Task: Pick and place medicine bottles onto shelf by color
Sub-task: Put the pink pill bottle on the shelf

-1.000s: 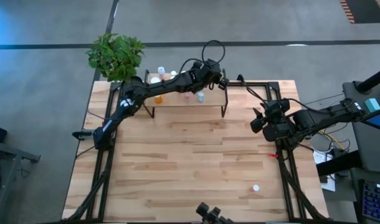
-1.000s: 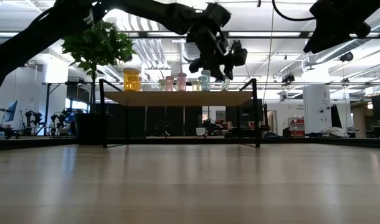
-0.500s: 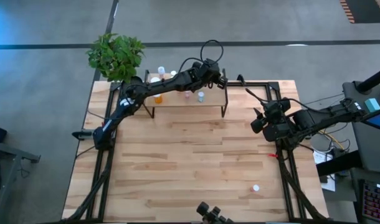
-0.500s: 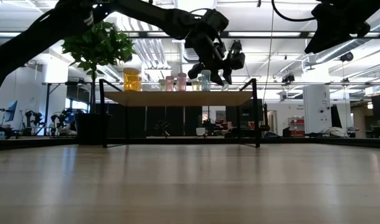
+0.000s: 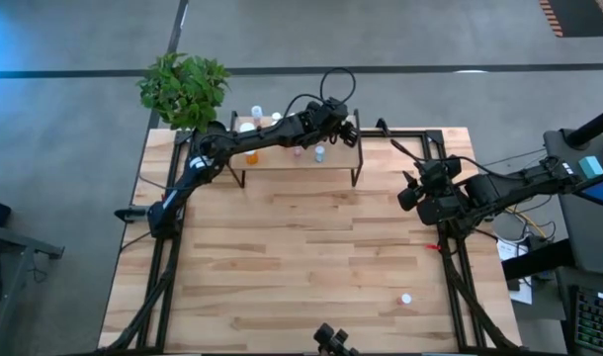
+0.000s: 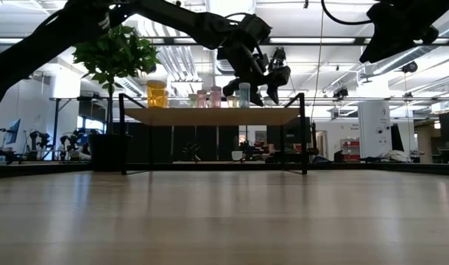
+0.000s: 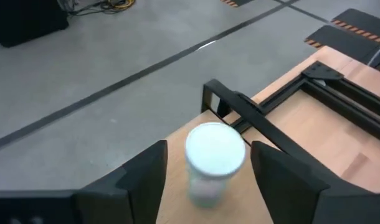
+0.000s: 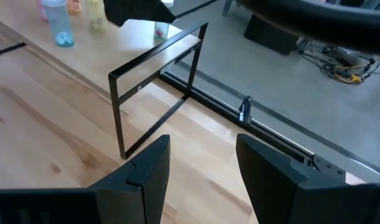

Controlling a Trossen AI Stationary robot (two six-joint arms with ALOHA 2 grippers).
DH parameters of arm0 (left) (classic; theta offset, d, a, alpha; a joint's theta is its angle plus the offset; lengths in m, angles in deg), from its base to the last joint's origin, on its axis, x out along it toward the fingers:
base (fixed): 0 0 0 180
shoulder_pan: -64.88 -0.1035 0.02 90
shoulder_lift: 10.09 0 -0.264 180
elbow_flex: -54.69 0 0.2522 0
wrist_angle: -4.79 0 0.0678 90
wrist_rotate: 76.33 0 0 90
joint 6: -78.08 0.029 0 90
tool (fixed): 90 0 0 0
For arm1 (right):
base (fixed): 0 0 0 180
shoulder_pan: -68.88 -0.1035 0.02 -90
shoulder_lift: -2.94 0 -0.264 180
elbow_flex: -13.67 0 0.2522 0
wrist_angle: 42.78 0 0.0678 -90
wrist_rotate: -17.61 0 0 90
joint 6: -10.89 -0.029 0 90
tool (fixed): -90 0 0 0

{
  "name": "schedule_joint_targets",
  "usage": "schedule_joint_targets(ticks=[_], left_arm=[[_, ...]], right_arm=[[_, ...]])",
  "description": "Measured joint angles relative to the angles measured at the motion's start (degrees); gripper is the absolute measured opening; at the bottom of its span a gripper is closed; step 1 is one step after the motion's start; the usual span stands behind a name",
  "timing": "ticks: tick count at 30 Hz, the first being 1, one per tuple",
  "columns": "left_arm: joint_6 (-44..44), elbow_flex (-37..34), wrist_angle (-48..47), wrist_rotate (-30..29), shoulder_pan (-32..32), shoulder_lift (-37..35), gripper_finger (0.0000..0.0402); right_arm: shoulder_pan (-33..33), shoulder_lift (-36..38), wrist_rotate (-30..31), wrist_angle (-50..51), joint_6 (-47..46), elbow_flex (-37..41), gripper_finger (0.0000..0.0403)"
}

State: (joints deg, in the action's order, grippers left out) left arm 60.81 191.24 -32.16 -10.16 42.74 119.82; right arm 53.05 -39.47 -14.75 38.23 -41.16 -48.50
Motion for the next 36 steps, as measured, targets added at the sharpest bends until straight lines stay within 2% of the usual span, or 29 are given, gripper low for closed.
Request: schedule_joint_targets(ticks=[12, 27, 36], left_arm=[[1.6, -0.1, -0.3, 1.6, 0.3, -2.5, 0.0219], [1.5, -0.2, -0.1, 11.4, 0.7, -4.3, 0.0219], [4.6, -0.2, -0.4, 11.6, 1.2, -6.9, 0.0219]], right_arm=[[0.0, 0.0, 0.4, 0.0, -2.0, 0.0, 0.0173], [0.0, 0.0, 0.4, -0.2, -1.3, 0.0, 0.0173], [0.0, 0.0, 0.2, -0.1, 6.1, 0.0, 0.0173]])
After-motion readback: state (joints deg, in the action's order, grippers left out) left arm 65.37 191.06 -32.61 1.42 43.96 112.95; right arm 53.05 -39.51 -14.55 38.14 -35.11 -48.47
